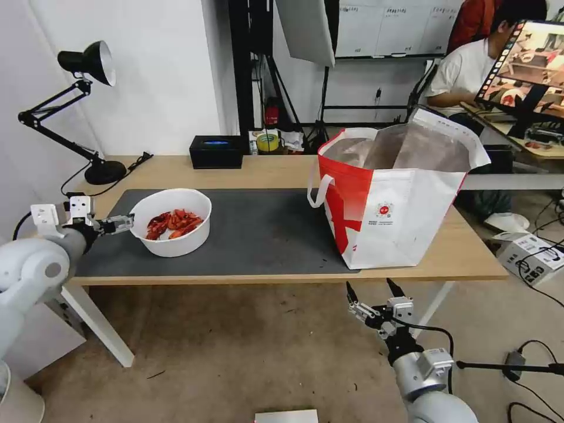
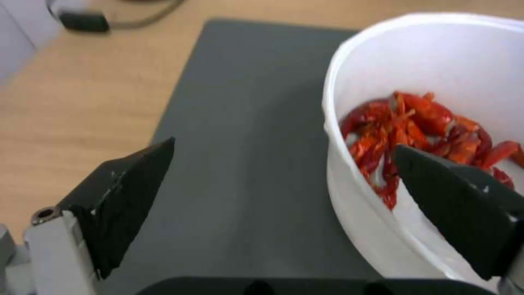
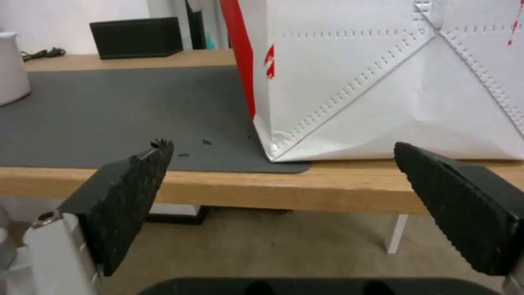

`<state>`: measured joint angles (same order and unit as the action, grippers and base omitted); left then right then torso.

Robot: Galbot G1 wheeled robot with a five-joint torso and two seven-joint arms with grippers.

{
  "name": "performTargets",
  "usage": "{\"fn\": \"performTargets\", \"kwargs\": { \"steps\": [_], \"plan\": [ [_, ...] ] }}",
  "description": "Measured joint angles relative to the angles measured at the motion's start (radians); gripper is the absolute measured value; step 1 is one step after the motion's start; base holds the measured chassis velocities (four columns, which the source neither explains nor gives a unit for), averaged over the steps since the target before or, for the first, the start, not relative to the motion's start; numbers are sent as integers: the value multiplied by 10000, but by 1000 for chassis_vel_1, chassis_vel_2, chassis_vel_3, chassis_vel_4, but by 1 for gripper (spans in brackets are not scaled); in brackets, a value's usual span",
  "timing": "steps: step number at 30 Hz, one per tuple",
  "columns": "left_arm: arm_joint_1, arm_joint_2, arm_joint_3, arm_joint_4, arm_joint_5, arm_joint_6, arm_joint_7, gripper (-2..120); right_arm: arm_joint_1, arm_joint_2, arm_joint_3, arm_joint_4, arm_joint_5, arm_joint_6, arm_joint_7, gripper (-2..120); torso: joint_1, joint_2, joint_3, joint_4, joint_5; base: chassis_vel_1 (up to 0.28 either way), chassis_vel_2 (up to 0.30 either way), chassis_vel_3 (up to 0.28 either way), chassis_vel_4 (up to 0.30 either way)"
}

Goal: Pick up the trash from the table and place it into the takeout bag.

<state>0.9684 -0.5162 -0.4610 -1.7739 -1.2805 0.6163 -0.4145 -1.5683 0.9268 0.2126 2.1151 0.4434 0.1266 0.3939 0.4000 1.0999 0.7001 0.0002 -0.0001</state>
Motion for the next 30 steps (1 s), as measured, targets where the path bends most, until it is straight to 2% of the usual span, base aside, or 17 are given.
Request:
{"fn": "performTargets", "kwargs": {
  "steps": [4, 5, 8, 12, 14, 30],
  "plan": [
    [-439, -21, 135, 262, -1132, 449, -293, 100, 0, 0, 0, 0, 0, 0, 0, 100, 0, 1, 0, -2, 1, 0, 0, 0, 0],
    [-439, -21, 135, 262, -1132, 449, -293, 100, 0, 0, 0, 0, 0, 0, 0, 100, 0, 1, 0, -2, 1, 0, 0, 0, 0],
    [-845, -130, 304, 500, -2128, 958, -641, 100, 0, 0, 0, 0, 0, 0, 0, 100, 0, 0, 0, -1, 0, 0, 0, 0, 0],
    [-1075, -191, 453, 647, -2428, 1114, -875, 100, 0, 0, 0, -1, 0, 0, 0, 100, 0, 0, 0, -1, 0, 0, 0, 0, 0],
    [-1351, -266, 645, 837, -2746, 1212, -1186, 100, 0, 0, 0, -1, 0, 0, 0, 100, 0, 0, -1, -2, 0, 0, 0, 0, 0],
    [-1789, -708, 1078, 1414, -2943, 1241, -1331, 100, -1, 0, 0, 0, 0, 0, 0, 100, 1, 1, -1, -2, 0, 0, 0, 0, 0]
  ]
}}
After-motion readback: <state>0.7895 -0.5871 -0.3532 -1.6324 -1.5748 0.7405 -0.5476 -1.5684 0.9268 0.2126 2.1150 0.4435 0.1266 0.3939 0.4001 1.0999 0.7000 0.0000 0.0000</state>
